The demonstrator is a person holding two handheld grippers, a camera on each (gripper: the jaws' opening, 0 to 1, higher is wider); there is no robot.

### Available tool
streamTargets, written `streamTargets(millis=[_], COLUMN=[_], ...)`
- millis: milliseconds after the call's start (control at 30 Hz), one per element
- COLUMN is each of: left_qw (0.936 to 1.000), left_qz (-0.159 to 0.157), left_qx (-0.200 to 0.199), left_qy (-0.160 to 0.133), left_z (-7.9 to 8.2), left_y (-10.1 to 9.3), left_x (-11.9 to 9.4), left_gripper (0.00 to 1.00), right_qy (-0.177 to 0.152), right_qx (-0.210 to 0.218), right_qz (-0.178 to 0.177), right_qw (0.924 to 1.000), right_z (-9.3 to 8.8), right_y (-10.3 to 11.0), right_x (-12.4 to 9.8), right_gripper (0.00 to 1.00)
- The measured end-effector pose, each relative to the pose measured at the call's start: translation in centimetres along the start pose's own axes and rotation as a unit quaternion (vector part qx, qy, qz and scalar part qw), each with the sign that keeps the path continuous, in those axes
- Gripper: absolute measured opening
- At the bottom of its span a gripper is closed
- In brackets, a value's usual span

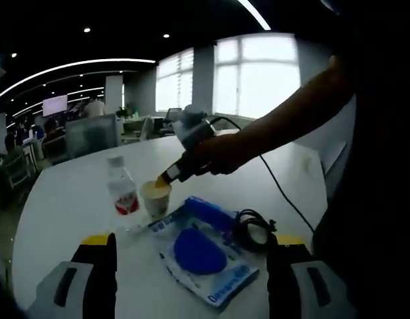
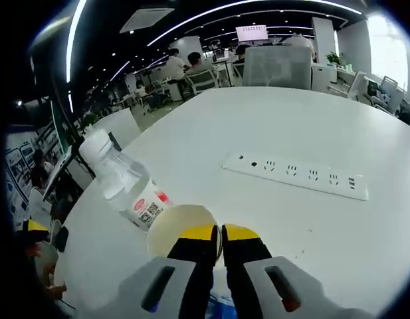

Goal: Arrange the tabletop items into an orderly group along one side of the table until the central work area is clear of visible clutter.

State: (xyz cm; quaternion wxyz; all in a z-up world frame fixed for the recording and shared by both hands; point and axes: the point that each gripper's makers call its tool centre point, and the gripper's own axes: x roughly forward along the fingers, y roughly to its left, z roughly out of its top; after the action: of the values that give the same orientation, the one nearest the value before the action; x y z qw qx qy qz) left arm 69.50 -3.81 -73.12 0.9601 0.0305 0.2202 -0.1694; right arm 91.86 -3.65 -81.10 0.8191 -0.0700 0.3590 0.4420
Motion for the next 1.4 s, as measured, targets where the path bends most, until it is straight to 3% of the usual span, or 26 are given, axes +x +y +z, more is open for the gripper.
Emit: streamTargets(millis=[667,1033,1400], left_qw=[1.0000,1.0000,0.9993], left_qz=[0.001,0.006,0.036], left_qx=[-0.001,-0.001,-0.009], left_qy=[0.003,0.000,0.010], left_z=[0.0,0.0,-0.1], left_y=[-0.1,0.1,0.0], left_x=[0.0,-0.1,-0.8], left_gripper=[0.92,0.93,0.96], right_qy=[0.004,-0.020,-0.052], right_qx=[0.004,-0.004,-0.027], right_qz=[0.004,0.010,0.035], right_qw=[1.0000,0.9997,0.9977], right_z=[-0.3,0.6,1.3], right_y=[0.4,-0.4,-1.2], right_x=[0.4,0.1,-2.9], right_gripper=[0.00,0.06,0.17])
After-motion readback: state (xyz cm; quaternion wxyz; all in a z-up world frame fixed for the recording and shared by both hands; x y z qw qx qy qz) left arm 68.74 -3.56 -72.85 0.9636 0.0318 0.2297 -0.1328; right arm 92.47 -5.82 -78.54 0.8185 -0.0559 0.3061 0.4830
